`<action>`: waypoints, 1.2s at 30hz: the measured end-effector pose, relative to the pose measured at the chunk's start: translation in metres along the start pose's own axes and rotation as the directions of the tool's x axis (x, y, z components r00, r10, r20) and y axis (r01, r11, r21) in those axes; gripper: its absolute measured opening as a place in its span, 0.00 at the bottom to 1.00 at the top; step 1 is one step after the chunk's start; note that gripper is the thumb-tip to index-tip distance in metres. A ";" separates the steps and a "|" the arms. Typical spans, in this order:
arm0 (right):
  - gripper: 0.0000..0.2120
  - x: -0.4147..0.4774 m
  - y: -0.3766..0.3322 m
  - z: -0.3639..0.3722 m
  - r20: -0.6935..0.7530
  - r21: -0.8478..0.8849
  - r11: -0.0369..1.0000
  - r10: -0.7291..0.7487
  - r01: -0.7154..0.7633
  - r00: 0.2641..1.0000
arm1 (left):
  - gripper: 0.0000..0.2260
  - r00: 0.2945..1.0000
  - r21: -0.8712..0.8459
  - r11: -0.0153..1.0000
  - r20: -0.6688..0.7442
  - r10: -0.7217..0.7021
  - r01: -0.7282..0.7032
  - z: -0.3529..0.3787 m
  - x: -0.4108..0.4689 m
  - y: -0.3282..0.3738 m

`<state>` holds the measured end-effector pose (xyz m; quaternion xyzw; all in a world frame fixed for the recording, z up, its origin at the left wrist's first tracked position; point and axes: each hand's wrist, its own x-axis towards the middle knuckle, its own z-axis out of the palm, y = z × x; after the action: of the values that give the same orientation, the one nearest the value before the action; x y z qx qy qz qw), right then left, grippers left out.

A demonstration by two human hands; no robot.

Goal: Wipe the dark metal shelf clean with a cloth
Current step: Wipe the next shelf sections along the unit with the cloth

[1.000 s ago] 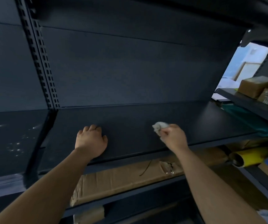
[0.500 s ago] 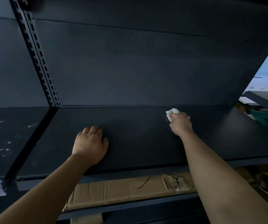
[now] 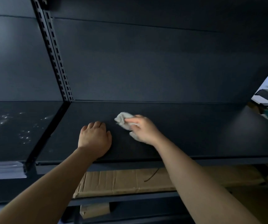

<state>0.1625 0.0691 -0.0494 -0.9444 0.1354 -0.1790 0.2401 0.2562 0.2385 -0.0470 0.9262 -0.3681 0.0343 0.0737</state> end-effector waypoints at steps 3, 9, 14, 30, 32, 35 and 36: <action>0.19 -0.011 0.025 -0.035 -0.239 0.031 0.992 0.130 -0.126 0.962 | 0.19 1.000 0.007 1.000 -0.004 -0.026 0.026 -0.006 -0.006 -0.023; 0.20 -0.013 0.067 -0.039 -0.333 -0.145 0.835 0.465 -0.531 0.821 | 0.18 0.997 0.058 0.996 0.006 -0.072 0.072 -0.018 -0.018 -0.073; 0.18 0.032 0.008 0.004 -0.198 -0.269 0.909 0.272 -0.319 0.942 | 0.22 0.998 0.077 0.996 0.039 -0.056 0.053 -0.019 -0.027 -0.107; 0.24 0.004 -0.111 0.047 -0.266 -0.014 0.968 0.238 -0.251 0.934 | 0.21 0.994 0.016 0.995 0.056 0.096 -0.098 -0.045 -0.036 -0.197; 0.23 -0.015 -0.093 0.042 -0.261 -0.104 0.875 0.435 -0.473 0.862 | 0.21 0.992 0.012 0.994 0.066 0.104 -0.105 -0.046 -0.040 -0.210; 0.22 -0.026 -0.103 0.066 -0.220 -0.203 0.841 0.460 -0.502 0.860 | 0.21 0.991 -0.008 0.993 0.066 0.117 -0.117 -0.045 -0.047 -0.229; 0.22 -0.025 -0.116 0.076 -0.220 -0.225 0.850 0.433 -0.477 0.874 | 0.20 0.991 -0.020 0.993 0.066 0.120 -0.119 -0.046 -0.049 -0.234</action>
<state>0.1907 0.2069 -0.0603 -0.8915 0.3978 -0.1722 0.1319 0.3811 0.4477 -0.0336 0.9024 -0.4256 0.0048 0.0668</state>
